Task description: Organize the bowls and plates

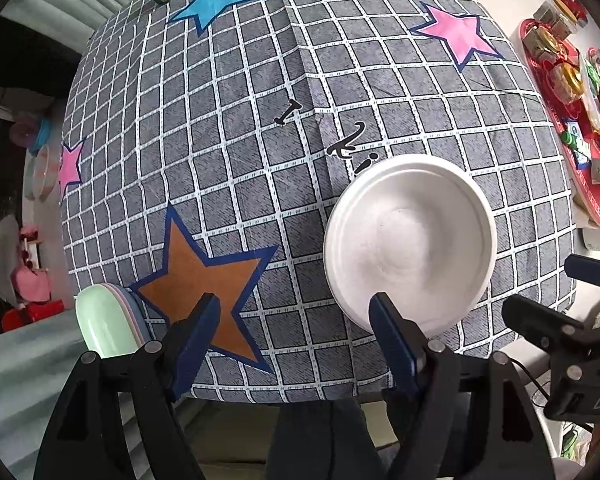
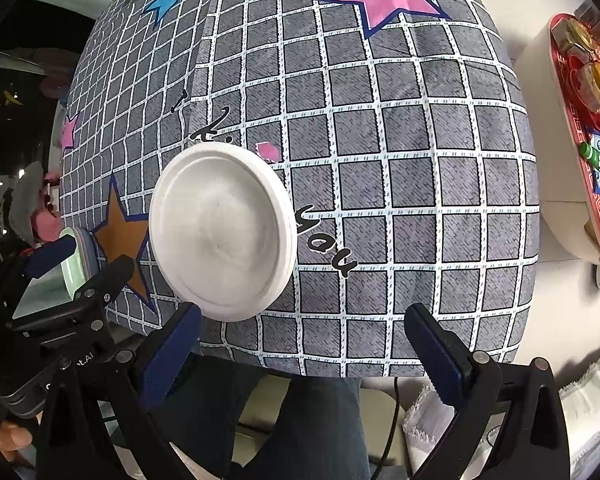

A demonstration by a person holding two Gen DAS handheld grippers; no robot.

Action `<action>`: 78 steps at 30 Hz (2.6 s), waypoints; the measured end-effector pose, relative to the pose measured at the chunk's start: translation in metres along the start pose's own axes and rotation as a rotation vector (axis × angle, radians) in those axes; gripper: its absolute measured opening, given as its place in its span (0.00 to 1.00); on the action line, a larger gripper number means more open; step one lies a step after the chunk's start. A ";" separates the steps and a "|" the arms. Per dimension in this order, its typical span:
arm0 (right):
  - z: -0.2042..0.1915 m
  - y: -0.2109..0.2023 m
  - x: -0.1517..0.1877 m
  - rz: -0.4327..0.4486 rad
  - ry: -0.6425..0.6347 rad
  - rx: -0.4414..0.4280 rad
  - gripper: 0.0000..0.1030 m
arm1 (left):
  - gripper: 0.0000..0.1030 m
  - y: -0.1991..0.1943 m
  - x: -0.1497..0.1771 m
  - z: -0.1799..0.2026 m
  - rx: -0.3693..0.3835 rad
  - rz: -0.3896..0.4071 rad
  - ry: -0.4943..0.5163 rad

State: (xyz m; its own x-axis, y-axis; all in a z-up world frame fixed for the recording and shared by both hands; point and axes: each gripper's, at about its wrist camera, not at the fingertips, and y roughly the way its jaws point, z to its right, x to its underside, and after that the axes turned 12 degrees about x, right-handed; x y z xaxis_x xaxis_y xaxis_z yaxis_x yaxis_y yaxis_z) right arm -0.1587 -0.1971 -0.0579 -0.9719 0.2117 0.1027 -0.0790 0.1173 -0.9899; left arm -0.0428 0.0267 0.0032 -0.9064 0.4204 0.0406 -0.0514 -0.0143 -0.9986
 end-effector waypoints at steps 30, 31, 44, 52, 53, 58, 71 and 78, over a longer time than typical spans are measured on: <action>-0.019 0.002 -0.012 -0.026 -0.084 0.031 0.99 | 0.78 0.000 -0.010 -0.023 -0.002 0.020 -0.088; -0.020 0.002 -0.011 -0.023 -0.083 0.032 0.99 | 0.78 0.000 -0.011 -0.023 -0.002 0.021 -0.084; -0.012 0.000 -0.010 -0.022 -0.037 0.049 0.99 | 0.78 0.005 -0.006 -0.026 0.019 0.018 -0.042; -0.013 0.005 -0.009 -0.042 -0.029 0.055 0.99 | 0.78 0.009 -0.006 -0.031 0.031 0.005 -0.055; -0.013 0.005 -0.009 -0.042 -0.029 0.056 0.99 | 0.78 0.009 -0.007 -0.031 0.031 0.005 -0.054; -0.009 0.005 -0.013 -0.043 -0.021 0.061 0.99 | 0.78 0.013 -0.004 -0.027 0.032 -0.003 -0.037; -0.002 0.021 -0.018 -0.073 -0.030 0.094 0.99 | 0.78 0.038 0.002 -0.028 0.052 -0.036 -0.062; 0.008 0.032 -0.030 -0.087 -0.017 0.097 0.99 | 0.78 0.060 0.004 -0.035 0.057 -0.053 -0.080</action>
State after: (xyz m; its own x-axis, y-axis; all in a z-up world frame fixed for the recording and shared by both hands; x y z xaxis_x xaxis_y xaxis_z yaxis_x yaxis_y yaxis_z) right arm -0.1341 -0.2076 -0.0931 -0.9640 0.1882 0.1879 -0.1838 0.0396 -0.9822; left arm -0.0354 0.0591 -0.0574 -0.9324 0.3478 0.0986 -0.1222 -0.0465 -0.9914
